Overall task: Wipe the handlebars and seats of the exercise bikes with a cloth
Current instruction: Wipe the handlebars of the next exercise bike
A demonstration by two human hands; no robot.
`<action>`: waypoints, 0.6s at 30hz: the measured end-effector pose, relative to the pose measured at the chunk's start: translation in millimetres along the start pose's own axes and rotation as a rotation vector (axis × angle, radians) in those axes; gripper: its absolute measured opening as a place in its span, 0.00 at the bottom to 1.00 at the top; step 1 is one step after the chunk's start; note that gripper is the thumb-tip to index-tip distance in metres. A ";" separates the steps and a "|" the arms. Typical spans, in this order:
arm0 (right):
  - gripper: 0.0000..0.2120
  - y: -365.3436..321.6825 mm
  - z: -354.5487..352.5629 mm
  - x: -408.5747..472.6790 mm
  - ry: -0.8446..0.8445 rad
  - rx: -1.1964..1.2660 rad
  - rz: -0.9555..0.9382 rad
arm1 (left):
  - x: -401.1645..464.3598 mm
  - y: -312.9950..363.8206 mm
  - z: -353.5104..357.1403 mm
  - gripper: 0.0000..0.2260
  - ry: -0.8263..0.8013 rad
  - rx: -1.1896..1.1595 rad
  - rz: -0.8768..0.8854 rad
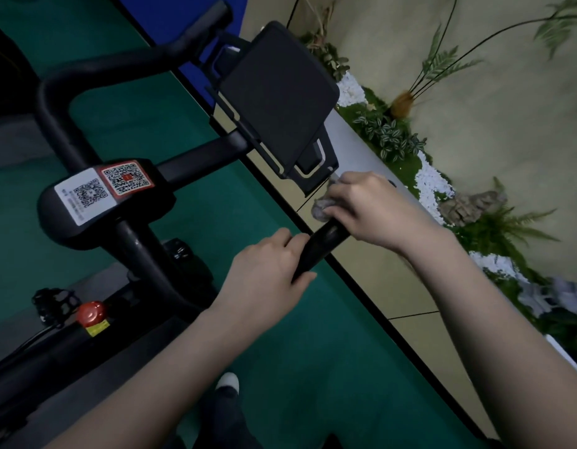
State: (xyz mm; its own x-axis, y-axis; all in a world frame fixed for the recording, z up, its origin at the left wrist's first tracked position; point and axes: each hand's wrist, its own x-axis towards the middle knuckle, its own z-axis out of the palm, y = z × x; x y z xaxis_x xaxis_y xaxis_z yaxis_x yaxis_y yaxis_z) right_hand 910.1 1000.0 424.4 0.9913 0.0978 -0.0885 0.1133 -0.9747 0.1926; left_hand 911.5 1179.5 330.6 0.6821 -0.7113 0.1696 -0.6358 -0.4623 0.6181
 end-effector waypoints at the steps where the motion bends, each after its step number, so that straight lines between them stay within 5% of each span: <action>1: 0.11 -0.8 -1.1 2.6 -0.028 0.013 0.015 | -0.4 0.0 0.4 0.21 0.002 0.002 -0.002; 8: 0.11 3.0 -18.3 26.3 -0.441 0.130 0.040 | 0.7 0.4 0.5 0.23 0.007 -0.030 -0.013; 18: 0.11 18.1 -32.1 30.4 -0.460 0.147 0.013 | 1.0 -0.9 0.7 0.22 0.036 -0.042 -0.016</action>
State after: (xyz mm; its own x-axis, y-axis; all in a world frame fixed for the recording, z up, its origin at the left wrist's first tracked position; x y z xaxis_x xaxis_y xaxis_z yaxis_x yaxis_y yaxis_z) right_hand 944.5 991.7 456.6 0.8561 0.0183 -0.5165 0.0573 -0.9966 0.0597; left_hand 912.5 1178.8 329.7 0.7048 -0.6844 0.1868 -0.6097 -0.4499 0.6525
